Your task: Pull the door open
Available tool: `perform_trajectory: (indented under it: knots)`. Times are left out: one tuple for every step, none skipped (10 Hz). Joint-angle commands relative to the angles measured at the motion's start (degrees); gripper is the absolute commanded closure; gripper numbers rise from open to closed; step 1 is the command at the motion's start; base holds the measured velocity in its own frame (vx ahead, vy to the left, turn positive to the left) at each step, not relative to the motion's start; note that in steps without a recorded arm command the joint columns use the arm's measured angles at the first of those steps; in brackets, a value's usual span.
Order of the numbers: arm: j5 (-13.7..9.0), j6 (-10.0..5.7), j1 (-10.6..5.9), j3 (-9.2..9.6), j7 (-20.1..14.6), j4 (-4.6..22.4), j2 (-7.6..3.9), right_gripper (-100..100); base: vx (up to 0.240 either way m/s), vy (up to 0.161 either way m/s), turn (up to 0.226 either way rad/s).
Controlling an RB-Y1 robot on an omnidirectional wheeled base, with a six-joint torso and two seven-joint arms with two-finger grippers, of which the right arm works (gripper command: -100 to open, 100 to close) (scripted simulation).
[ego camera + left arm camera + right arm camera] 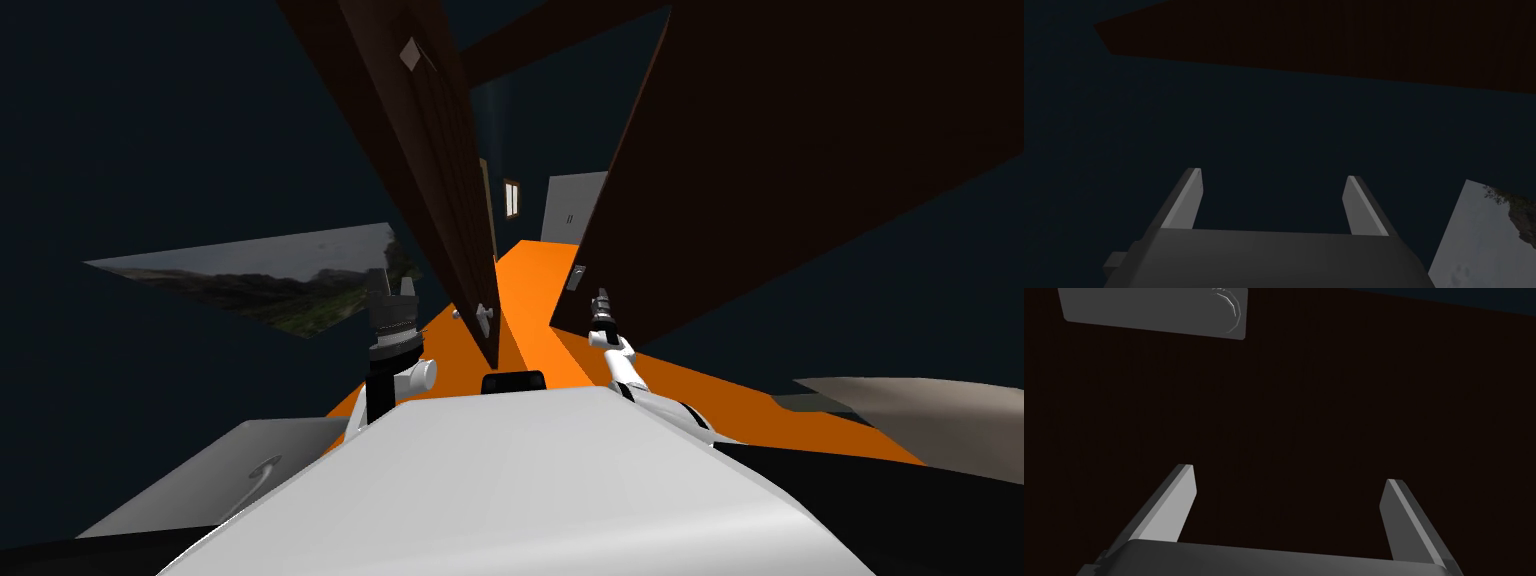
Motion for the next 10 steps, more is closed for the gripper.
perform_trajectory:
  knots:
    - [-0.1, 0.53, -1.71, -1.1, 0.1, 2.9, -0.6, -100, 0.087, -0.032, 0.101]
    - [-0.1, 0.53, -1.71, -1.1, 0.1, 3.3, -0.6, -100, 0.061, -0.014, 0.025]
    - [-0.2, 0.63, -2.73, -1.76, 0.1, 5.3, -1.0, -100, 0.052, -0.012, 0.059]
    - [-0.3, 0.71, -3.69, -2.38, 0.2, 6.8, -1.38, -100, 0.072, -0.017, 0.112]
    - [-0.3, 0.71, -3.69, -2.38, 0.2, 7.1, -1.38, -100, 0.057, -0.017, 0.033]
    - [-0.4, 0.79, -4.58, -2.95, 0.2, 8.8, -1.72, -100, 0.051, -0.013, 0.049]
    - [-0.4, 0.87, -5.46, -3.51, 0.2, 10.4, -2.07, -100, 0.065, -0.015, 0.091]
    - [-0.4, 0.87, -5.46, -3.51, 0.2, 10.6, -2.07, -100, 0.044, -0.016, 0.031]
    - [-0.5, 0.95, -6.34, -4.08, 0.2, 12.1, -2.41, -100, 0.042, -0.014, 0.048]
    - [-0.5, 0.95, -6.34, -4.08, 0.2, 12.3, -2.41, -100, 0.036, -0.015, 0.035]
